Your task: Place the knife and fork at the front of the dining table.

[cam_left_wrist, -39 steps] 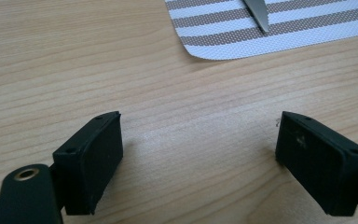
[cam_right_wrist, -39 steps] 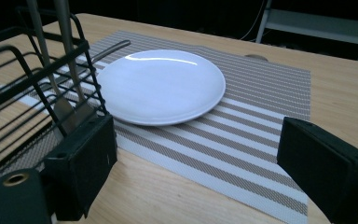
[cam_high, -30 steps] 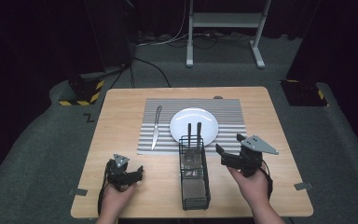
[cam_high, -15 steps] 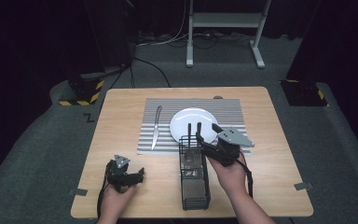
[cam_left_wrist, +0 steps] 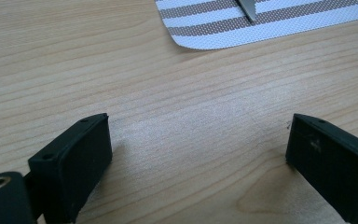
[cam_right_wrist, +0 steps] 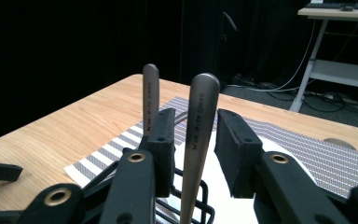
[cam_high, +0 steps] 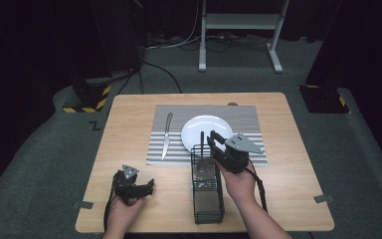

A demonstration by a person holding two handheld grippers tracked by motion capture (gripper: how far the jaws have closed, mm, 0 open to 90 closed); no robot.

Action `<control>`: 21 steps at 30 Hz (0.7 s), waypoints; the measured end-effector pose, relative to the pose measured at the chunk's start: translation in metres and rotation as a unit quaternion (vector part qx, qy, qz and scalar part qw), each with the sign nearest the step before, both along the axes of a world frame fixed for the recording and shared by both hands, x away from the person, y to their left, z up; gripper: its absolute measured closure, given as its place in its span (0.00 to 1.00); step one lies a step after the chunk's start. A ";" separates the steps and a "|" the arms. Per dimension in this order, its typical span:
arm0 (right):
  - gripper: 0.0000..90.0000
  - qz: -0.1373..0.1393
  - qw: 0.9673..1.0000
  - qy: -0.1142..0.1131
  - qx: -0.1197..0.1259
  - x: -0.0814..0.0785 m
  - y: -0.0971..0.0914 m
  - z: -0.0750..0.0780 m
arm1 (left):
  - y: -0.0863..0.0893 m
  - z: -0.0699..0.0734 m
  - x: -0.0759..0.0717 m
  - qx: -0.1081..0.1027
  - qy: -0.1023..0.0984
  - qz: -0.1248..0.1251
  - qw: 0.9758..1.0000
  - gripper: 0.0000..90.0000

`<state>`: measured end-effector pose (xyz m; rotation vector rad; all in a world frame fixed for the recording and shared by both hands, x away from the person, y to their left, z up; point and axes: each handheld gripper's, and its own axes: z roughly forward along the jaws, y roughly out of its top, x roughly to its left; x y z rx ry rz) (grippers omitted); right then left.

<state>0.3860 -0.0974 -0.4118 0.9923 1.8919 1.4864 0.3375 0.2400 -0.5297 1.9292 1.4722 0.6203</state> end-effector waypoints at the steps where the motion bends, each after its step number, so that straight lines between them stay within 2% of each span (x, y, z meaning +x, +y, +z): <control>1: 0.78 0.000 1.000 0.003 0.000 0.001 0.000 0.000 | 0.000 0.000 0.000 0.000 0.000 0.000 1.000 0.08; 6: 0.81 0.005 1.000 0.013 0.000 0.003 0.002 -0.003 | 0.000 0.000 0.000 0.000 0.000 -0.001 1.000 0.08; 9: 0.87 0.004 1.000 0.011 -0.003 0.002 0.002 -0.004 | 0.000 0.000 0.000 0.001 0.001 -0.003 1.000 0.08; 21: 0.89 0.021 1.000 -0.006 0.014 -0.004 -0.003 -0.003 | 0.001 0.000 0.000 0.002 0.001 -0.004 1.000 0.08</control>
